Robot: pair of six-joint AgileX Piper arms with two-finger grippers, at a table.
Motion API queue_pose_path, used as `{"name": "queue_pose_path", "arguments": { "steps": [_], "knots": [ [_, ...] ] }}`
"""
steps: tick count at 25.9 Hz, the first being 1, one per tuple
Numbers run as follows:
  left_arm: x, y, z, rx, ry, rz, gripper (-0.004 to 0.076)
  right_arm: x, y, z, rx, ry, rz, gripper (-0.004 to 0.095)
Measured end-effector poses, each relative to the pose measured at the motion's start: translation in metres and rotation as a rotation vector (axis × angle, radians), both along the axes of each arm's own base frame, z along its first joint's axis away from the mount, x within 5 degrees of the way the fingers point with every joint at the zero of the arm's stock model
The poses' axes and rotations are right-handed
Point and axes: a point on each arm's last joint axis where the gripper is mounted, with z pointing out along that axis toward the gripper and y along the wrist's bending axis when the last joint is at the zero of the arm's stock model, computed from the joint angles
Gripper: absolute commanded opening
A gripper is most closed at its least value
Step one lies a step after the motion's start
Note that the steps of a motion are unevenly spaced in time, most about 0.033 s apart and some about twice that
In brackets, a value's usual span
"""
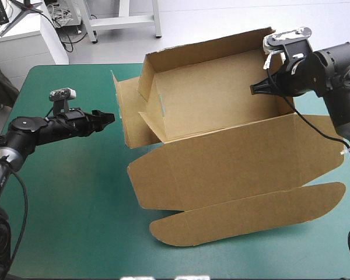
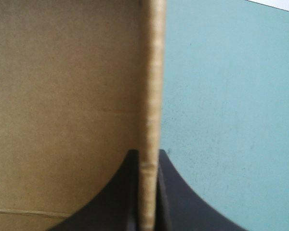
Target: Fold the box
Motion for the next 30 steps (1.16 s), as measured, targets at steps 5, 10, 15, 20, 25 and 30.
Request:
{"name": "queue_pose_path", "arguments": {
  "steps": [5,10,15,20,25,30],
  "knots": [
    [0.014,-0.013,-0.031,-0.162,0.040,-0.158,0.0430,0.000,0.000,0.000,0.000,0.000,0.000,-0.0020],
    [0.013,-0.043,-0.027,-0.254,-0.002,-0.254,0.0396,0.000,-0.001,0.000,-0.012,-0.003,-0.006,-0.0020],
    [0.006,-0.071,-0.022,-0.297,-0.020,-0.367,0.0375,0.001,-0.003,0.000,-0.028,-0.007,-0.014,-0.0020],
    [-0.002,-0.075,-0.005,-0.334,-0.068,-0.401,0.0376,0.007,-0.001,-0.006,-0.037,0.012,-0.009,-0.0020],
    [-0.018,-0.075,0.027,-0.330,-0.165,-0.416,0.0376,0.016,0.002,-0.015,-0.034,0.041,-0.010,-0.0020],
    [-0.031,-0.074,0.051,-0.343,-0.241,-0.414,0.0376,0.022,0.004,-0.022,-0.039,0.060,-0.009,-0.0020]
  ]
}}
